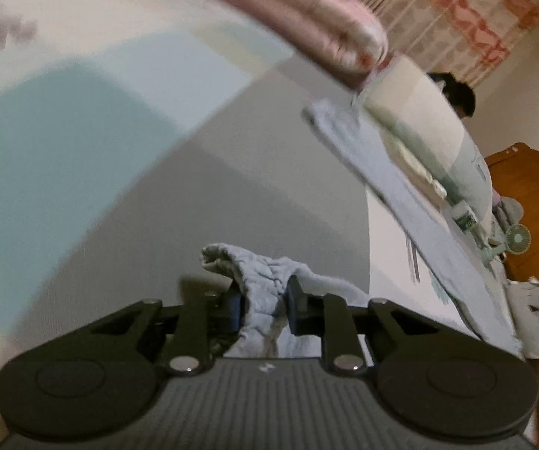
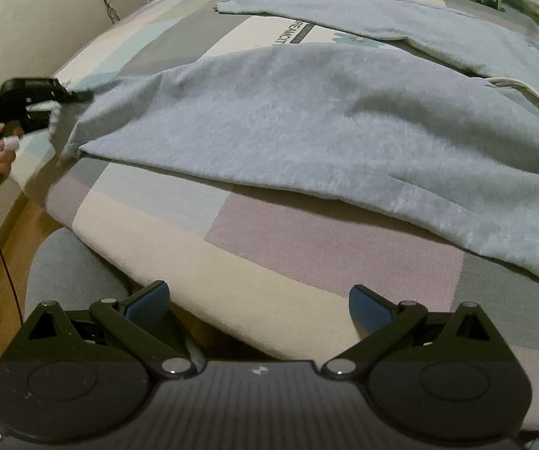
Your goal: Fold clothes
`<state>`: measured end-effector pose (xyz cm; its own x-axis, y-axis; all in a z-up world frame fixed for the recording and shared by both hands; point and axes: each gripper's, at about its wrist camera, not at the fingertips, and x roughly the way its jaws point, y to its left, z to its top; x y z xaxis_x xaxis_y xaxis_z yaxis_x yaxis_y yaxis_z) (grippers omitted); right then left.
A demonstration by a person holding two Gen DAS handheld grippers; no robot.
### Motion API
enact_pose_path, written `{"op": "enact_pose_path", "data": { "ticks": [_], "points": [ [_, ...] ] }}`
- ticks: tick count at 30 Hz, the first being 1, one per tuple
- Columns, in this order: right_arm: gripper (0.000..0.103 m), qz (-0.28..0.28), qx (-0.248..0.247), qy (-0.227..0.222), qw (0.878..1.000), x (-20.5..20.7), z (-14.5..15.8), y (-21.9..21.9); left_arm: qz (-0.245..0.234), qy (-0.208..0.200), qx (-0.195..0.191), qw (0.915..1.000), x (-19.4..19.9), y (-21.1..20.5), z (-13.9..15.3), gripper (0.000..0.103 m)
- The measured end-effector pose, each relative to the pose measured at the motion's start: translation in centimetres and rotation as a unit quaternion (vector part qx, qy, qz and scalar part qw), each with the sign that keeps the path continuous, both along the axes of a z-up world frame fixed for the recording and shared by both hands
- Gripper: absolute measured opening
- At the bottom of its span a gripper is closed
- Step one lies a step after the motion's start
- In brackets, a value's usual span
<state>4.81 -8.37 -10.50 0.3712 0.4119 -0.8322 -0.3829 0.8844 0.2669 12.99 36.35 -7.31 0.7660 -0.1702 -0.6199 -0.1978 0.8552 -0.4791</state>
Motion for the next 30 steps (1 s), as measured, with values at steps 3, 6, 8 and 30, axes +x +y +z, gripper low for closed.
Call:
{"op": "enact_pose_path", "data": {
  "ticks": [3,6,8,30],
  "points": [
    [0.103,-0.005,0.000,0.000,1.000,0.1,-0.1,-0.2,-0.002,-0.027,0.033,0.9991,0.5,0.2,2.0,0.022],
    [0.103,-0.004,-0.001,0.000,1.000,0.0,-0.3,-0.3,0.019,-0.027,0.070,0.9970,1.2,0.7,2.9,0.035],
    [0.103,-0.002,-0.001,0.000,1.000,0.0,-0.2,-0.3,0.050,-0.018,0.096,0.9940,1.4,1.3,3.2,0.042],
    [0.103,-0.005,0.005,-0.056,0.998,-0.9,1.5,-2.4,-0.193,-0.092,0.274,0.9375,-4.9,-17.2,4.9,0.090]
  ]
}}
